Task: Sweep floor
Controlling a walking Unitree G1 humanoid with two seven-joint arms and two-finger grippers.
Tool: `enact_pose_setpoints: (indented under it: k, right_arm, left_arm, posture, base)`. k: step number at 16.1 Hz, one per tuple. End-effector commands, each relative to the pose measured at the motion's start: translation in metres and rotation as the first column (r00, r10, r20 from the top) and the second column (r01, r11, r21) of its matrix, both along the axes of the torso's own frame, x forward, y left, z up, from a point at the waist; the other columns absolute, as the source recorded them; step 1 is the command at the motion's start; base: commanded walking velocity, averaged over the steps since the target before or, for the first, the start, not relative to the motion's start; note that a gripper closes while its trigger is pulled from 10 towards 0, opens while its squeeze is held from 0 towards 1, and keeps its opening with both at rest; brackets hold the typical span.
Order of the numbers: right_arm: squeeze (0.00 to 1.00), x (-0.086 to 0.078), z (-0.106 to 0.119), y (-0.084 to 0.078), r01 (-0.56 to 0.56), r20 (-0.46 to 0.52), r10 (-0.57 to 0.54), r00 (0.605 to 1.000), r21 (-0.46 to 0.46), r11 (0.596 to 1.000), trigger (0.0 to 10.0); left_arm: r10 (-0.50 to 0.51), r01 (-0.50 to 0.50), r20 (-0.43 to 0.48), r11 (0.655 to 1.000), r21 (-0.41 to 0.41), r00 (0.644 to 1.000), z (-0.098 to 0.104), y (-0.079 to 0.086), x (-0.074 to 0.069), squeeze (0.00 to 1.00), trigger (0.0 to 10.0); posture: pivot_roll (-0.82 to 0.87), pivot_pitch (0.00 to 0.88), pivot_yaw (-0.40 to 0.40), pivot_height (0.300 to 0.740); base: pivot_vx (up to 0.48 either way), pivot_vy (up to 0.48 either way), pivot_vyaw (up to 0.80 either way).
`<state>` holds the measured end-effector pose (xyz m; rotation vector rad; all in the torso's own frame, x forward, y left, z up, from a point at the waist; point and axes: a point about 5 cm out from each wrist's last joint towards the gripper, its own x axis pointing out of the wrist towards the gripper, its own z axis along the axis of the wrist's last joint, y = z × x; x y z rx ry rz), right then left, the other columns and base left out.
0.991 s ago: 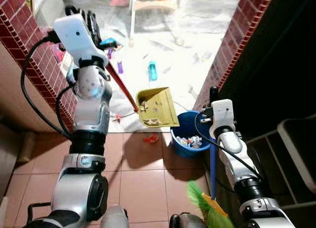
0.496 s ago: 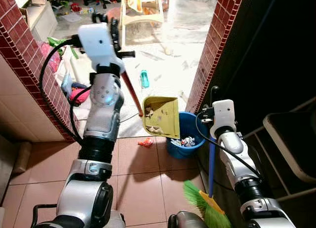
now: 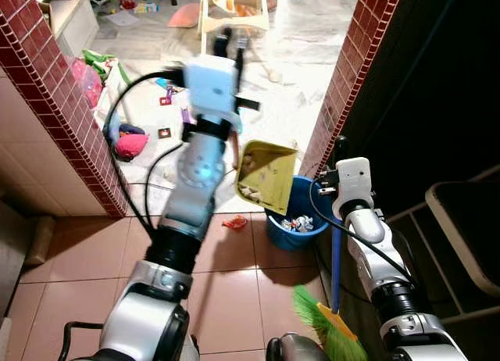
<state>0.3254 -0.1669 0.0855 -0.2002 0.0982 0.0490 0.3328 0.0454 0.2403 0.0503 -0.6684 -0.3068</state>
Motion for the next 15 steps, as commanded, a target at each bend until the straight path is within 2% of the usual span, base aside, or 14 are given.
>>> enact_pose_setpoints:
  k: [1,2,3,5,7,8,9,11,13,15]
  right_arm:
    - [0.00,-0.001,0.002,-0.005,0.016,0.011,-0.016,1.000,-0.004,1.000,10.0]
    - [0.00,-0.001,0.003,-0.005,0.015,0.015,-0.014,1.000,-0.005,1.000,10.0]
    - [0.00,0.000,0.003,-0.005,0.014,0.017,-0.014,1.000,-0.005,1.000,10.0]
    - [0.00,0.000,0.004,-0.005,0.011,0.024,-0.011,1.000,-0.008,1.000,10.0]
    - [0.00,0.000,0.005,-0.005,0.009,0.030,-0.008,1.000,-0.012,1.000,10.0]
    - [0.00,0.000,0.005,-0.005,0.008,0.032,-0.008,0.999,-0.013,1.000,10.0]
    - [0.00,0.001,0.006,-0.005,0.008,0.033,-0.007,0.999,-0.014,1.000,10.0]
    - [0.00,0.002,0.006,-0.005,0.006,0.034,-0.006,0.999,-0.017,1.000,10.0]
    - [0.00,0.003,0.006,-0.003,-0.001,0.035,0.002,0.999,-0.021,1.000,10.0]
    - [0.00,0.003,0.006,-0.002,-0.007,0.037,0.008,0.999,-0.025,1.000,10.0]
  left_arm:
    - [-0.050,0.047,0.049,0.997,0.054,0.998,0.002,-0.010,-0.006,0.00,10.0]
    - [-0.125,0.114,0.079,0.985,0.127,0.989,-0.003,-0.023,-0.014,0.00,10.0]
    - [-0.222,0.202,0.083,0.959,0.200,0.971,-0.010,-0.036,-0.022,0.00,10.0]
    - [-0.349,0.307,0.082,0.898,0.316,0.934,-0.021,-0.050,-0.033,0.00,10.0]
    - [-0.461,0.379,0.066,0.796,0.472,0.885,-0.037,-0.060,-0.045,0.00,10.0]
    - [-0.477,0.393,0.053,0.778,0.490,0.878,-0.041,-0.061,-0.046,0.00,10.0]
    - [-0.503,0.385,0.066,0.732,0.562,0.862,-0.046,-0.063,-0.049,0.00,10.0]
    - [-0.512,0.383,0.069,0.719,0.580,0.856,-0.046,-0.063,-0.048,0.00,10.0]
    - [-0.488,0.317,0.141,0.733,0.601,0.861,-0.035,-0.060,-0.045,0.00,10.0]
    - [-0.430,0.257,0.214,0.796,0.549,0.877,-0.015,-0.054,-0.037,0.00,10.0]
  posture:
    - [-0.12,0.052,-0.008,0.740]
    - [-0.12,0.055,-0.010,0.740]
    - [-0.12,0.057,-0.014,0.740]
    - [-0.12,0.057,-0.014,0.740]
    - [-0.12,0.056,-0.016,0.740]
    - [-0.12,0.056,-0.016,0.740]
    - [-0.12,0.056,-0.017,0.740]
    - [-0.12,0.051,-0.021,0.740]
    - [-0.12,0.048,-0.023,0.740]
    - [-0.11,0.044,-0.026,0.740]
  base:
    - [0.000,0.000,0.00]
    - [0.000,0.000,0.00]
    - [0.000,0.000,0.00]
    - [0.000,0.000,0.00]
    - [0.000,0.000,0.00]
    - [0.000,0.000,0.00]
    - [0.000,0.000,0.00]
    - [0.000,0.000,0.00]
    - [0.000,0.000,0.00]
    - [0.000,0.000,0.00]
